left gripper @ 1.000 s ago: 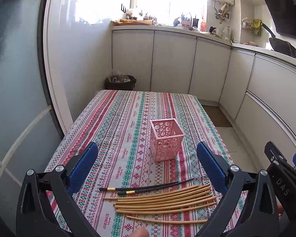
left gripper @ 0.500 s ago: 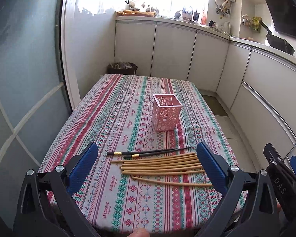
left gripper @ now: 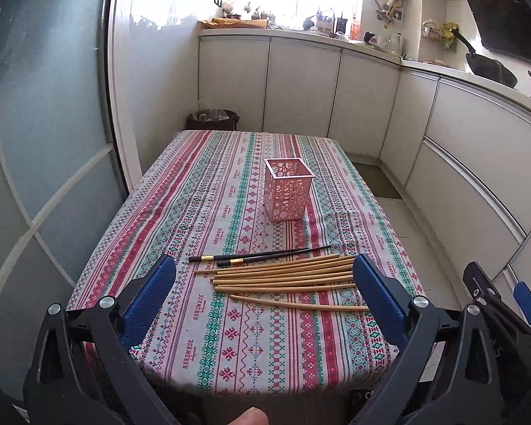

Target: Organize utensils

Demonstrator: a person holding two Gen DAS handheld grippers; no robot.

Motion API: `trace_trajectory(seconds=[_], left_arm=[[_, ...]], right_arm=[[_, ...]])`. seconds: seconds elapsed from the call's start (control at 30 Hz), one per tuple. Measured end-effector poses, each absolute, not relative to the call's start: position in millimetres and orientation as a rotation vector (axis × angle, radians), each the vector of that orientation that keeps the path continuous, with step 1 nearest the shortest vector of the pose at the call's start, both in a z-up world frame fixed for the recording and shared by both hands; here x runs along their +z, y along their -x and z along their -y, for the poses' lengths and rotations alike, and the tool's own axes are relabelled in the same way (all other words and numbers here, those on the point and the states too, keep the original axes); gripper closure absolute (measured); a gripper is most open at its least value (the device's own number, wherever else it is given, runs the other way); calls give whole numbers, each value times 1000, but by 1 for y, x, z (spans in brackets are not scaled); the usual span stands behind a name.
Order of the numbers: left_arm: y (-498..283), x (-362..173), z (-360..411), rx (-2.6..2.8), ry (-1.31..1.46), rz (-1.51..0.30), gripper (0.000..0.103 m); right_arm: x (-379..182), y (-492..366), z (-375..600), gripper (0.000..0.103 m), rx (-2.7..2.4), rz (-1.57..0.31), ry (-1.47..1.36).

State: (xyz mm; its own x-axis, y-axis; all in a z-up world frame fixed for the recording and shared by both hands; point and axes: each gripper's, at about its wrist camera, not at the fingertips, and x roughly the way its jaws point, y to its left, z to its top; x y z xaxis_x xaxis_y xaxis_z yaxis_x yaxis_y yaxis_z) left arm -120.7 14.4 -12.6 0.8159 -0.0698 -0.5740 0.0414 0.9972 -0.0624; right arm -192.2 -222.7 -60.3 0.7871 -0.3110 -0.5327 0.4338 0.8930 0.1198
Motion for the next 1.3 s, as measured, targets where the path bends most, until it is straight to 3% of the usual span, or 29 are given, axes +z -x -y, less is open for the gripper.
trace_trajectory(seconds=[1.3], left_arm=[[121, -15, -5, -53, 27, -629, 7]], right_arm=[[-62, 201, 227, 7, -377, -547, -265]])
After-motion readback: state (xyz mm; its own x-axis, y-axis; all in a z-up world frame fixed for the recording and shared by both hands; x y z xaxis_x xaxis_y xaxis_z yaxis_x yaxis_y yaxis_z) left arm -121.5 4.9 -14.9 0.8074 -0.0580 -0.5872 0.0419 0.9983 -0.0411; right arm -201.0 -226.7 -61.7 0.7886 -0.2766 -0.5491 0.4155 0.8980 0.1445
